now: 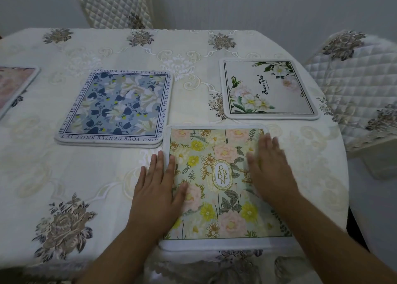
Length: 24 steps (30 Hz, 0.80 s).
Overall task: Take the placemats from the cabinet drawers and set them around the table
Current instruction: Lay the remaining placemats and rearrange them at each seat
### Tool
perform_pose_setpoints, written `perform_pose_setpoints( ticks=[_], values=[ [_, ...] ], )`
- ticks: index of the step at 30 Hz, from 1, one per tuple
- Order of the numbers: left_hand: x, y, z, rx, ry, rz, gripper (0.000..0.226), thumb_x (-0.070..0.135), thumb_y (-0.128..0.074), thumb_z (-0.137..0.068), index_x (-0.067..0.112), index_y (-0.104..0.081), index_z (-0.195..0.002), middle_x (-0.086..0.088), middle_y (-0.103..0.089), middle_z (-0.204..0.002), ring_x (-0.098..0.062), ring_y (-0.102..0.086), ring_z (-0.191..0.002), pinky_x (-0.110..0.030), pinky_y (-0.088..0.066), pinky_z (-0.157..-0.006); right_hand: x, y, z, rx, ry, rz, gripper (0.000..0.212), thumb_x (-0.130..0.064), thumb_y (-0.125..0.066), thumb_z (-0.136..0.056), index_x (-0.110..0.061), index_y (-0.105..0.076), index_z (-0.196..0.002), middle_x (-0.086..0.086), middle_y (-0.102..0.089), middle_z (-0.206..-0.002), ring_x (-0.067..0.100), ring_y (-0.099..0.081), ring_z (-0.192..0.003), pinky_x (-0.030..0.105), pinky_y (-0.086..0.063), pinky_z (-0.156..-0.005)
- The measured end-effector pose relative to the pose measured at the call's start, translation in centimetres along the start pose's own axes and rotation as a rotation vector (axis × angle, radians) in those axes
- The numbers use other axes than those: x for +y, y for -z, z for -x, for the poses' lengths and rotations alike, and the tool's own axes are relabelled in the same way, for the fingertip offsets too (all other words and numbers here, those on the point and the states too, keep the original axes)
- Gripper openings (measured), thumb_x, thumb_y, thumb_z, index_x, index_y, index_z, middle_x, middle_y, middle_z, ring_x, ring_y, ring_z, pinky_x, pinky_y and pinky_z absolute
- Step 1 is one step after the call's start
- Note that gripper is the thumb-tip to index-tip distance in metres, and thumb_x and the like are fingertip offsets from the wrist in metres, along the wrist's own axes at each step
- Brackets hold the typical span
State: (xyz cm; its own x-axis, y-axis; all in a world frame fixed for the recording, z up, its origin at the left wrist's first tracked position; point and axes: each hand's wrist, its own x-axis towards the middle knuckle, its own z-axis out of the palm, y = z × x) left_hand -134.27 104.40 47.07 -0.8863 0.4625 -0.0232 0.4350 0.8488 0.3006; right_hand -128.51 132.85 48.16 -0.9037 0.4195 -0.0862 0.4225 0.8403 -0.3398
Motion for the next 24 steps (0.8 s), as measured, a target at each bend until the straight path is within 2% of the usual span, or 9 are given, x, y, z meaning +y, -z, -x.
perform_pose_setpoints(
  ticks=[2, 5, 10, 13, 18, 24],
  values=[
    [1.1, -0.3, 0.3, -0.005, -0.023, -0.007, 0.070, 0.064, -0.004, -0.099, 0.032, 0.008, -0.160, 0.003, 0.017, -0.168, -0.013, 0.025, -0.151, -0.041, 0.006, -0.125, -0.7, -1.2, 2.6, -0.052, 0.066, 0.069, 0.077, -0.063, 0.000, -0.097, -0.018, 0.010, -0.159, 0.000, 0.015, -0.166, 0.015, 0.020, -0.151, 0.033, 0.010, -0.122],
    [2.0, -0.6, 0.5, -0.009, -0.035, -0.048, 0.068, 0.060, -0.004, -0.100, 0.031, 0.004, -0.161, 0.005, 0.014, -0.168, -0.017, 0.025, -0.152, -0.043, 0.001, -0.126, -0.8, -2.0, 3.7, -0.035, 0.081, 0.121, 0.079, -0.065, 0.000, -0.097, -0.019, 0.009, -0.160, -0.003, 0.017, -0.165, 0.010, 0.021, -0.151, 0.030, 0.010, -0.122],
    [1.1, -0.3, 0.4, -0.017, 0.039, -0.057, 0.073, 0.061, -0.001, -0.097, 0.025, 0.011, -0.160, 0.006, 0.013, -0.168, -0.008, 0.020, -0.152, -0.036, 0.006, -0.125, 1.0, -1.1, 3.4, -0.015, 0.034, 0.137, 0.076, -0.063, -0.002, -0.100, -0.017, 0.007, -0.160, -0.001, 0.012, -0.167, 0.009, 0.015, -0.152, 0.031, 0.003, -0.124],
    [1.0, -0.2, 0.1, -0.032, 0.052, -0.047, 0.076, 0.062, 0.000, -0.097, 0.021, 0.012, -0.160, 0.003, 0.016, -0.168, -0.008, 0.020, -0.152, -0.033, 0.009, -0.125, 1.7, -0.5, 3.4, -0.038, -0.015, 0.122, 0.079, -0.063, -0.004, -0.098, -0.016, 0.007, -0.160, 0.001, 0.010, -0.168, 0.011, 0.013, -0.153, 0.031, 0.005, -0.124],
    [2.7, -0.2, -2.1, -0.021, 0.039, 0.072, 0.083, 0.064, -0.004, -0.096, 0.014, 0.005, -0.161, -0.002, 0.015, -0.168, -0.011, 0.021, -0.152, -0.029, 0.011, -0.122, -0.4, 0.2, 0.5, 0.040, 0.039, 0.039, 0.077, -0.058, -0.013, -0.101, -0.012, -0.003, -0.161, 0.003, 0.002, -0.169, 0.012, 0.008, -0.154, 0.029, 0.007, -0.122],
    [4.0, -0.8, -4.8, 0.030, 0.072, -0.010, 0.078, 0.061, -0.006, -0.098, 0.015, 0.000, -0.162, -0.001, 0.006, -0.169, -0.014, 0.013, -0.154, -0.036, 0.004, -0.125, -2.6, -0.8, -3.5, -0.048, 0.064, 0.045, 0.073, -0.054, -0.017, -0.104, -0.011, 0.000, -0.161, 0.005, 0.005, -0.169, 0.017, 0.009, -0.154, 0.035, 0.003, -0.125]
  ],
)
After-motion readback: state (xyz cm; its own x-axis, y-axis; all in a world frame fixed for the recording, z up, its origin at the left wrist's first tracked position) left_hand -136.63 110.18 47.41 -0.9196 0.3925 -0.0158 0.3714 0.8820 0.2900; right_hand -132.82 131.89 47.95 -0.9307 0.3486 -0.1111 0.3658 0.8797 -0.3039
